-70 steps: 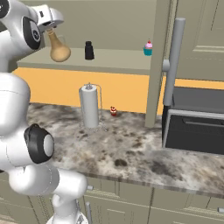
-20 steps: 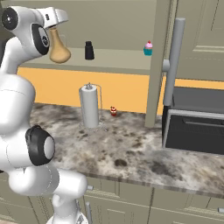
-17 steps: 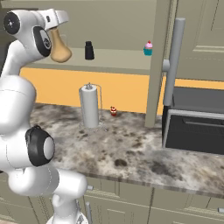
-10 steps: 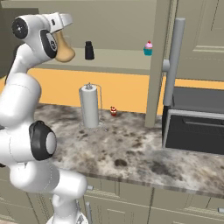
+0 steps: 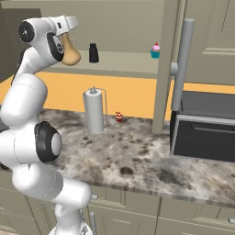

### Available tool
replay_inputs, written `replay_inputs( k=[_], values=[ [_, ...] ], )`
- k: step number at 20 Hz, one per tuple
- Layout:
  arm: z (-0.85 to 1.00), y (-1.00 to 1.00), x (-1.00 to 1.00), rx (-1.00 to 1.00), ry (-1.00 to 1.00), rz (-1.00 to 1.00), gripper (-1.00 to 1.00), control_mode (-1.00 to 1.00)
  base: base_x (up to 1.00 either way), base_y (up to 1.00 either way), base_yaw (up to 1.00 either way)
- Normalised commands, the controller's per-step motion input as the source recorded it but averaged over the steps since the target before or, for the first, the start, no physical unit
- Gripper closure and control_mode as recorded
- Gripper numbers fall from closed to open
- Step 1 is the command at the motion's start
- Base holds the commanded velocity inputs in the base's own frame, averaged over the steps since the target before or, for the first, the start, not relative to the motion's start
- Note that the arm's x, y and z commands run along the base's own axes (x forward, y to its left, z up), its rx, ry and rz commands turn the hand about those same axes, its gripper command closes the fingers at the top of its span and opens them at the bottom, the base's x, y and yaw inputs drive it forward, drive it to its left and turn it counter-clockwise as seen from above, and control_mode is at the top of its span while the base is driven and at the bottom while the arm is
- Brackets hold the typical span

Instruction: Pick the shaker and oil and vinegar bottle from the counter and place them in the cabinet.

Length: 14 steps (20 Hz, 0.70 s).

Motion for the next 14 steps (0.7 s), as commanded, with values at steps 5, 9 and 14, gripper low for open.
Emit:
replay_inputs(
  k=[5,9,14],
  values=[
    [-0.13,0.0,0.08,0.0,-0.03,0.0,-1.0,-1.0,0.0,0.0,0.0],
    [-0.14,0.0,-0.07,0.01,-0.03,-0.01,-1.0,-1.0,0.0,0.0,0.0],
    [-0.26,-0.01,-0.47,0.01,-0.03,-0.01,-1.0,-1.0,0.0,0.0,0.0]
  ],
)
